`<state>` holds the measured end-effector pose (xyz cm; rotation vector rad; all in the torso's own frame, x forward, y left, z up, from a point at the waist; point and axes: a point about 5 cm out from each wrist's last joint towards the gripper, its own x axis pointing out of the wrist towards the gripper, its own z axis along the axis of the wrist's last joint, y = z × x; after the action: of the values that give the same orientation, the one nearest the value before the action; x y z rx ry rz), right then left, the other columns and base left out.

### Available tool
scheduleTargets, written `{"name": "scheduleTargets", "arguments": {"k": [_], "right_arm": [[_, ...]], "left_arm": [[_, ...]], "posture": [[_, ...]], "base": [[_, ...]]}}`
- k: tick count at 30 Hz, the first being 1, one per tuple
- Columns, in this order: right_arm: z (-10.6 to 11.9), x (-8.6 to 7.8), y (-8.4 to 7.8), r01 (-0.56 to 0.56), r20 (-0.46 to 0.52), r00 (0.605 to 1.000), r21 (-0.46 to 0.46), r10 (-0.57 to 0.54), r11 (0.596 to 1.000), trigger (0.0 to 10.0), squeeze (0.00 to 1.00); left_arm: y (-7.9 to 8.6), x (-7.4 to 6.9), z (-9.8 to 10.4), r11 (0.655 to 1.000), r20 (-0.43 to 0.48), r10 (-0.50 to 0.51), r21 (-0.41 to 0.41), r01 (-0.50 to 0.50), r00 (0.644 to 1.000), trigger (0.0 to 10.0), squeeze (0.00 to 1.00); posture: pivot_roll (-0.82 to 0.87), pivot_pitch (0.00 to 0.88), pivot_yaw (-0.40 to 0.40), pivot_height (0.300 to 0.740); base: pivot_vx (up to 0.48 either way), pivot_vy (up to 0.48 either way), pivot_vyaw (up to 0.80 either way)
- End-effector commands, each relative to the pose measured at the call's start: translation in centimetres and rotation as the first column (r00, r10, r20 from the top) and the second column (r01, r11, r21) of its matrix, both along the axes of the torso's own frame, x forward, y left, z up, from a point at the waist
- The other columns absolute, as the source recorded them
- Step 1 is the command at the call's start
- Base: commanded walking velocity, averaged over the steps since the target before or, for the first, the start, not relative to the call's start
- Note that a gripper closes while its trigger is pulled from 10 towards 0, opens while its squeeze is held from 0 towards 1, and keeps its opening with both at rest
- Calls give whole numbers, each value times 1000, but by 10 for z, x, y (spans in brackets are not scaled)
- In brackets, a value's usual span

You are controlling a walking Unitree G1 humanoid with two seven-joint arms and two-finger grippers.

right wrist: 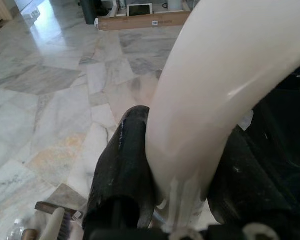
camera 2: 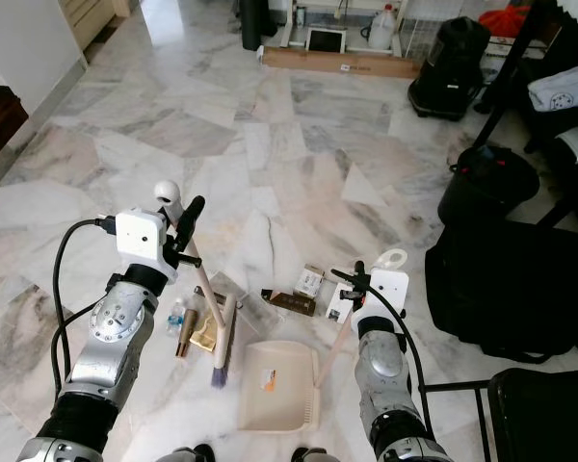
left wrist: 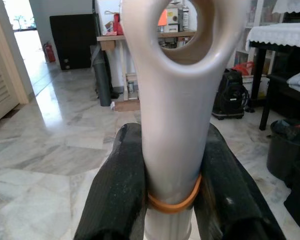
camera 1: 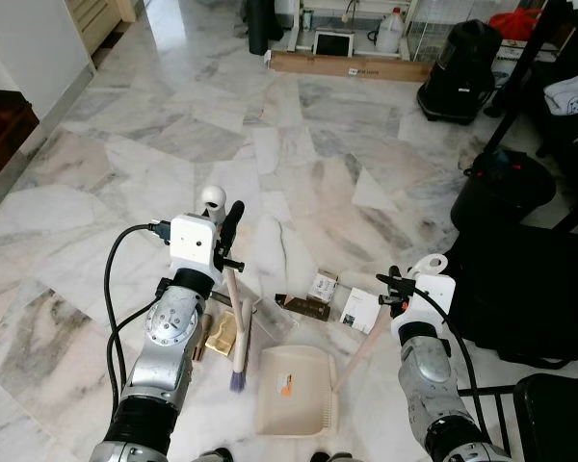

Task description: Sweep floor

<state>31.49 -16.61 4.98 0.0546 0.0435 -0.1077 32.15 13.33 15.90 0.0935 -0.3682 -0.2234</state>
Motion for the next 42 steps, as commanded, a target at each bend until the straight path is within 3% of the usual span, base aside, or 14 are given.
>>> {"name": "scheduleTargets", "arguments": {"k": [1, 6, 19, 23, 42], "right_arm": [[-7, -4, -1, 8, -38, 999, 13, -7, 1000, 10000, 0], [-8, -4, 0, 6, -44, 999, 14, -5, 1000, 10000, 0], [-8, -4, 2, 4, -44, 999, 18, -3, 1000, 10000, 0], [-8, -4, 3, 2, -40, 999, 24, -1, 1000, 10000, 0], [-8, -4, 3, 4, -38, 999, 10, -3, 1000, 10000, 0]], "left_arm": [[-1, -2, 10, 1000, 44, -9, 2, 9, 999, 10000, 0], [-1, -2, 11, 1000, 43, -10, 0, 10, 999, 10000, 0], [-2, -1, 13, 1000, 45, -14, -3, 14, 999, 10000, 0], [-2, -1, 13, 1000, 45, -14, -6, 14, 999, 10000, 0], [-5, -2, 18, 1000, 62, -24, -11, 25, 998, 10000, 0]], "posture": [[24, 164, -23, 740], [25, 162, -23, 740], [27, 157, -19, 740], [27, 159, -20, 740], [31, 167, -19, 740]], "base": [[0, 0, 0], [0, 51, -776], [0, 314, 0], [0, 349, -784], [0, 273, 0]]}}
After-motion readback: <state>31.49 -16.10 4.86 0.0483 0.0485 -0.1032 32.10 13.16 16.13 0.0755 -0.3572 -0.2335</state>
